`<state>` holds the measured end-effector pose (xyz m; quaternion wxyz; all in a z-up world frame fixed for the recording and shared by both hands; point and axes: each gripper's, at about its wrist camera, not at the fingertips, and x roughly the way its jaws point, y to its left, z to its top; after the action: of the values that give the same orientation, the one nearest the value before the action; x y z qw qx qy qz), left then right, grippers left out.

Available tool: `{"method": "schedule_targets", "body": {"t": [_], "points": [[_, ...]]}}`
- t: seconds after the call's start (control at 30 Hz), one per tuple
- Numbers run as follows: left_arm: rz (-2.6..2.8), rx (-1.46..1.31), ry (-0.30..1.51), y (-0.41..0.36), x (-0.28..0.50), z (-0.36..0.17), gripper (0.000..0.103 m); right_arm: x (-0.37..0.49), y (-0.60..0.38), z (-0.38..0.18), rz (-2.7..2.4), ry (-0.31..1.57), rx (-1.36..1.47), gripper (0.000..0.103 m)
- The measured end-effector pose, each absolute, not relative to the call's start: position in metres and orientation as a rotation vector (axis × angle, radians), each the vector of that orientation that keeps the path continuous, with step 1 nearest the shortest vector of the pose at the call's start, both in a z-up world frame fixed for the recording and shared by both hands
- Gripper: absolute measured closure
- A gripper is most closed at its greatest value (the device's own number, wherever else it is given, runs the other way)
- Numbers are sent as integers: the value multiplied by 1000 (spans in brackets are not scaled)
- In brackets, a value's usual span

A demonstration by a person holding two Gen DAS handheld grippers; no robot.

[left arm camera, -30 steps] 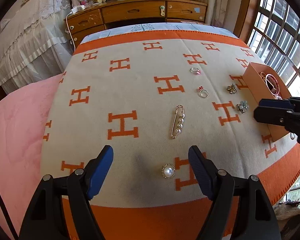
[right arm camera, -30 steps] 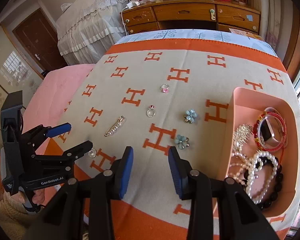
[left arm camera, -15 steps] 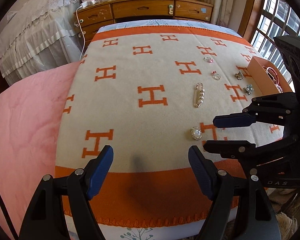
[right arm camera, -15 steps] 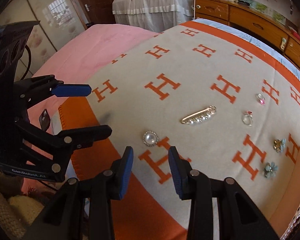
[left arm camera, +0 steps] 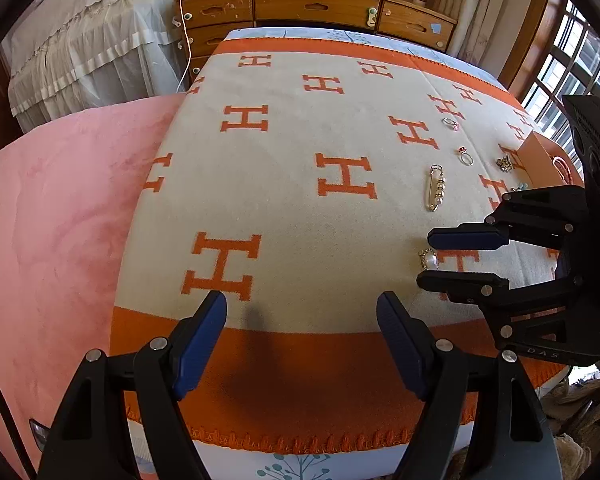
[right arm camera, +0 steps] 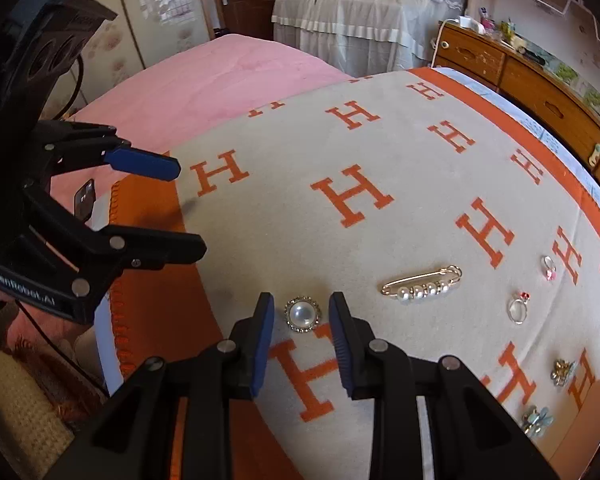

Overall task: Organize jewelry
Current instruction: 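Grasp the pearl button earring with the right tool while the left tool approaches the gold pin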

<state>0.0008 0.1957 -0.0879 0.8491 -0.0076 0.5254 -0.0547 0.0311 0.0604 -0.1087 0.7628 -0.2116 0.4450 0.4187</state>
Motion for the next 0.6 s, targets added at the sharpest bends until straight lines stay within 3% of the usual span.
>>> {"method": "schedule_targets", "body": {"t": [0.2,0.6], "points": [[-115,-33,1119,197,6,-91,27,25,61,-110,926,909,-527,83],[-222,38,1115,146,39,-89,27,22,5,-96,729,891,-382,84]]}}
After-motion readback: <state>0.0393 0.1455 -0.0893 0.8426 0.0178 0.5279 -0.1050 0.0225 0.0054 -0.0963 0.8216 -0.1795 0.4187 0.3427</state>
